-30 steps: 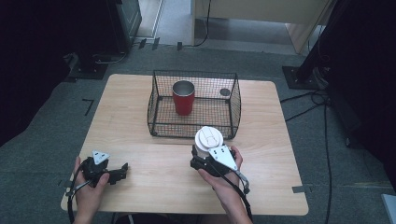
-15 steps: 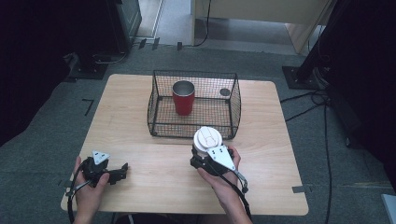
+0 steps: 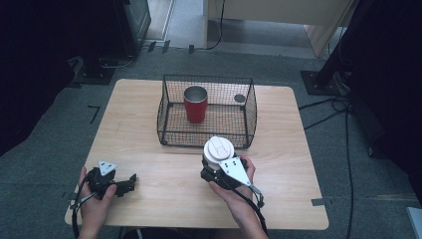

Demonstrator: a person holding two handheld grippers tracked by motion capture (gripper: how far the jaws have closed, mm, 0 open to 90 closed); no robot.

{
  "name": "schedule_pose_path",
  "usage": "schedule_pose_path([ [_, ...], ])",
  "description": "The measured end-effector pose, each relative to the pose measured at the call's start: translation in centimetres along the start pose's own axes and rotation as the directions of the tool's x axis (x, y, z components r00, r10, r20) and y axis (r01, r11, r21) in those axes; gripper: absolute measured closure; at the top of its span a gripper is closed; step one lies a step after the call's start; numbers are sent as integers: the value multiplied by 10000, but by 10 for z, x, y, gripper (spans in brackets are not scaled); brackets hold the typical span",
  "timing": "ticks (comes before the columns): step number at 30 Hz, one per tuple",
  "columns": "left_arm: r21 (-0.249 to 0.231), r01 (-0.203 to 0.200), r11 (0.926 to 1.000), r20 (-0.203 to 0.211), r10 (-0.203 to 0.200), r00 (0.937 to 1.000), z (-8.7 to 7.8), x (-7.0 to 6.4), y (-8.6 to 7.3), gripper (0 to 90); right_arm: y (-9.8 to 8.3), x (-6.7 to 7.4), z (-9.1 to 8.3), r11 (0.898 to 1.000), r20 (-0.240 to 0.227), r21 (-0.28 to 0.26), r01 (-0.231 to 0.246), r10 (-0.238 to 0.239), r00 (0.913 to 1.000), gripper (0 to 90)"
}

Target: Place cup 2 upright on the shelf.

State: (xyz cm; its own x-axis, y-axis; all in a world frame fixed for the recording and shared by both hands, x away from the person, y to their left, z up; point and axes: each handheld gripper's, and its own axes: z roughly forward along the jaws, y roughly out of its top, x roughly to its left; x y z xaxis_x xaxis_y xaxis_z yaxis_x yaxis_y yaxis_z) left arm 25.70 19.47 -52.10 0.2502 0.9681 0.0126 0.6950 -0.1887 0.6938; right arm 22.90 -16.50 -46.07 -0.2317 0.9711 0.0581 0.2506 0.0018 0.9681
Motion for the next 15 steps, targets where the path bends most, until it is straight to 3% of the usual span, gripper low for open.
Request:
schedule_pose_path([
  [15,-3,2,10000,-4,-2,10000,0,0,0,0,8,-2,-5,9984,22,-565,-14,15,10000,158],
])
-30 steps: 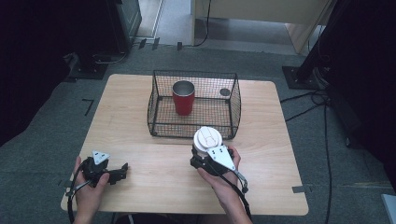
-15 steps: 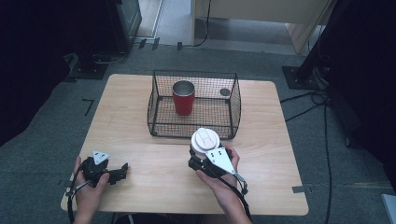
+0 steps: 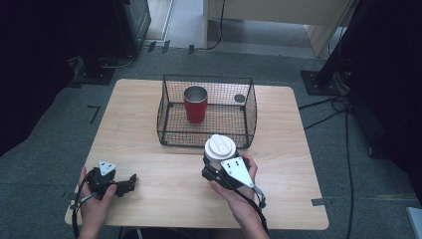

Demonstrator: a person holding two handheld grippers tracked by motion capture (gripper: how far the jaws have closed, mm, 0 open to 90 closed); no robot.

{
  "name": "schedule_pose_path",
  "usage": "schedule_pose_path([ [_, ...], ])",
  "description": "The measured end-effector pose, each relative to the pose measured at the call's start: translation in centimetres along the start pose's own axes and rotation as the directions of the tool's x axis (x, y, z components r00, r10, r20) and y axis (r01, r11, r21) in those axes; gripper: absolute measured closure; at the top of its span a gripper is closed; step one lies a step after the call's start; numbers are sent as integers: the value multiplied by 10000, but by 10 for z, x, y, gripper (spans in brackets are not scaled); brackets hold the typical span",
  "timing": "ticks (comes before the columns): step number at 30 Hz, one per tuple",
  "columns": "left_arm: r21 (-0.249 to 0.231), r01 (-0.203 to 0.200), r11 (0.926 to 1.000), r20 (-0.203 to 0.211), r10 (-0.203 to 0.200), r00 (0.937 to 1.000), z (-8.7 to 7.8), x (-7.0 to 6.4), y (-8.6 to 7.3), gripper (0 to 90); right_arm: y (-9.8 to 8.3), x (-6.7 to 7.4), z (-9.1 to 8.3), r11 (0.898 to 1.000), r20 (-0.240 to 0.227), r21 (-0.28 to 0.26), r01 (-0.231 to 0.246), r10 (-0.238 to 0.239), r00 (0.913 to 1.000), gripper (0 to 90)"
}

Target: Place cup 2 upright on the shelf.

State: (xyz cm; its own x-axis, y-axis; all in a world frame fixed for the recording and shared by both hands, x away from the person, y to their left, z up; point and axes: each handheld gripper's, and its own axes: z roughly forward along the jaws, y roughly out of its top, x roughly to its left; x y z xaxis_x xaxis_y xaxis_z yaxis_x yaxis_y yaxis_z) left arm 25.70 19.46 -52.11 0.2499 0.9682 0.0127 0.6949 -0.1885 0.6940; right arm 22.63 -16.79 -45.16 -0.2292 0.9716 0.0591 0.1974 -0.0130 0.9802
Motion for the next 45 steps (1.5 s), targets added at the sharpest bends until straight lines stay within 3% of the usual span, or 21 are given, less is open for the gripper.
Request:
schedule_pose_path([
  [16,-18,24,10000,1,-24,10000,0,0,0,0,24,0,0,9966,-14,-825,-42,41,10000,158],
  [22,-17,5,10000,-4,-5,10000,0,0,0,0,33,1,2,9959,-24,-901,29,-32,10000,158],
  [45,26,-20,10000,-8,20,10000,0,0,0,0,79,4,23,9865,193,-1587,398,-372,9991,157],
])
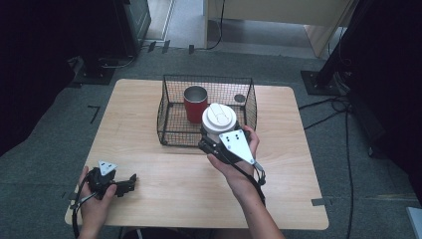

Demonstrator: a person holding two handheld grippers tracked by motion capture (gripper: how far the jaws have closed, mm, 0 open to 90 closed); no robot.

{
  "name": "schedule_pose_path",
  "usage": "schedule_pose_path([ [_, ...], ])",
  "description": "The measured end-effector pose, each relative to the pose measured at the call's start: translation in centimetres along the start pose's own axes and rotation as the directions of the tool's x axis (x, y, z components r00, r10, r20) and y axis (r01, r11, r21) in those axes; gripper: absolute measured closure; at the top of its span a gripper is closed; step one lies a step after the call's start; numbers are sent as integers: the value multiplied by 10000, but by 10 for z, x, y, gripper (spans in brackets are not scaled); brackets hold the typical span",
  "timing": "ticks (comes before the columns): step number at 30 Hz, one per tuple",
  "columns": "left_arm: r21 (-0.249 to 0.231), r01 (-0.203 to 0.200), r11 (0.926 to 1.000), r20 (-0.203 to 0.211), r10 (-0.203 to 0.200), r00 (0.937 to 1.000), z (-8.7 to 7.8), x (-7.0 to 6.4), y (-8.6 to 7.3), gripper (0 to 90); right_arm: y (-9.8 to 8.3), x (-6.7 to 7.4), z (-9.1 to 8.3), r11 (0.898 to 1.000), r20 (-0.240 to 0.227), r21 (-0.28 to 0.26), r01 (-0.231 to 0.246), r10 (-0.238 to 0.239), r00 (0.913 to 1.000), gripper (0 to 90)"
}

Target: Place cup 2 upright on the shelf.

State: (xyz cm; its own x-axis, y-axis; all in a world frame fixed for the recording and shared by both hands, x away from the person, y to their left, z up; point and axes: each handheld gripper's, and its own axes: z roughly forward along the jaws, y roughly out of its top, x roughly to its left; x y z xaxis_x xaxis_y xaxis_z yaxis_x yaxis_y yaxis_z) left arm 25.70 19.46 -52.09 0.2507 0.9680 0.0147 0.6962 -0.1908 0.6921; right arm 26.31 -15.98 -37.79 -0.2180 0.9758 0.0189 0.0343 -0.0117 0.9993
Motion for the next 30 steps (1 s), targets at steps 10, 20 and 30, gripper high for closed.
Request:
schedule_pose_path([
  [10,-1,-2,10000,2,2,10000,0,0,0,0,13,-5,14,9978,317,-627,-207,227,9992,157],
  [20,3,-3,10000,1,3,10000,0,0,0,0,21,-15,29,9949,536,-984,-207,261,9982,157],
  [30,-9,-1,10000,-1,1,10000,0,0,0,0,24,-21,50,9917,1078,-1282,-98,237,9939,157],
])
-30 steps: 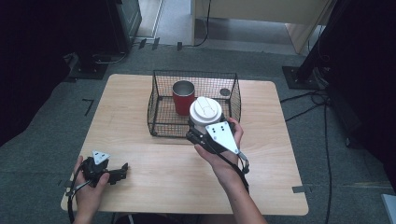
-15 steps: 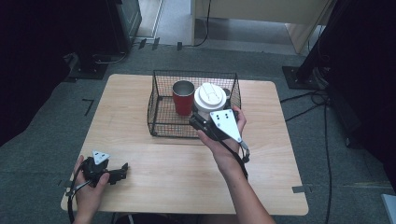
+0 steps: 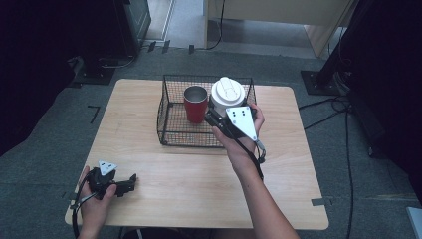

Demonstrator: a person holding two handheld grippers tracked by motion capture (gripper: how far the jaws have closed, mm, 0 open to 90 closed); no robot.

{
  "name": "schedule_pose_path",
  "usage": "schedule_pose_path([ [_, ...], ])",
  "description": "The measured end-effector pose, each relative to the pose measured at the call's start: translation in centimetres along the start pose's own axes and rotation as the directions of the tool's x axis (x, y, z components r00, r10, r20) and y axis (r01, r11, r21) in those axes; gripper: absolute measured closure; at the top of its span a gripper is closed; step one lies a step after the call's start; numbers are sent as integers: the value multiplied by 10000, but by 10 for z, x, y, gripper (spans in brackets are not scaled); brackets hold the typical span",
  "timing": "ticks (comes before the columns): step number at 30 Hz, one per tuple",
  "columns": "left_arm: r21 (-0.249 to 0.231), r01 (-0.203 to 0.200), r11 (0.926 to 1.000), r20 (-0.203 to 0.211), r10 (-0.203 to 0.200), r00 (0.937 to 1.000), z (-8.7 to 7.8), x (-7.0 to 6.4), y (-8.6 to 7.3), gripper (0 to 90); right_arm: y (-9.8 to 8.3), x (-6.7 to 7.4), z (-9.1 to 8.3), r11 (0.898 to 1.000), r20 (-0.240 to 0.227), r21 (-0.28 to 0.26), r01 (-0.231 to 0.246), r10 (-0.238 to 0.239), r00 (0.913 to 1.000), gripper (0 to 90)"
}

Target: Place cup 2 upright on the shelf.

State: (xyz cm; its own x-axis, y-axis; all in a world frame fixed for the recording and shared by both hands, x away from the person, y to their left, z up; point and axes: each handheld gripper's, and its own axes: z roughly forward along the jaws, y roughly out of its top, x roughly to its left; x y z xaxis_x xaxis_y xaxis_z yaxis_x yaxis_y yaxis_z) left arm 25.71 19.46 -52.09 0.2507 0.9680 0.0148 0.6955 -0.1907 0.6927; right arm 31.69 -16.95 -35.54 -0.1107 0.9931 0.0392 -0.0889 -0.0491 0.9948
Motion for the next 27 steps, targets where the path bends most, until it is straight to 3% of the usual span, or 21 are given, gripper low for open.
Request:
schedule_pose_path([
  [10,9,31,10000,-17,-31,10000,0,0,1,0,-12,-2,28,10000,342,62,-20,18,9994,157],
  [12,13,32,10000,-23,-32,10000,0,0,1,0,-14,-2,30,9999,401,52,92,-94,9992,156],
  [14,14,30,10000,-22,-30,10000,0,0,1,0,-20,-3,38,9983,534,-41,587,-584,9969,156],
  [24,22,28,10000,-18,-28,10000,0,0,1,0,-33,-3,58,9979,504,253,589,-601,9969,156],
  [27,18,32,10000,-15,-32,10000,0,0,1,0,-38,-4,66,9970,766,382,674,-702,9946,156],
])
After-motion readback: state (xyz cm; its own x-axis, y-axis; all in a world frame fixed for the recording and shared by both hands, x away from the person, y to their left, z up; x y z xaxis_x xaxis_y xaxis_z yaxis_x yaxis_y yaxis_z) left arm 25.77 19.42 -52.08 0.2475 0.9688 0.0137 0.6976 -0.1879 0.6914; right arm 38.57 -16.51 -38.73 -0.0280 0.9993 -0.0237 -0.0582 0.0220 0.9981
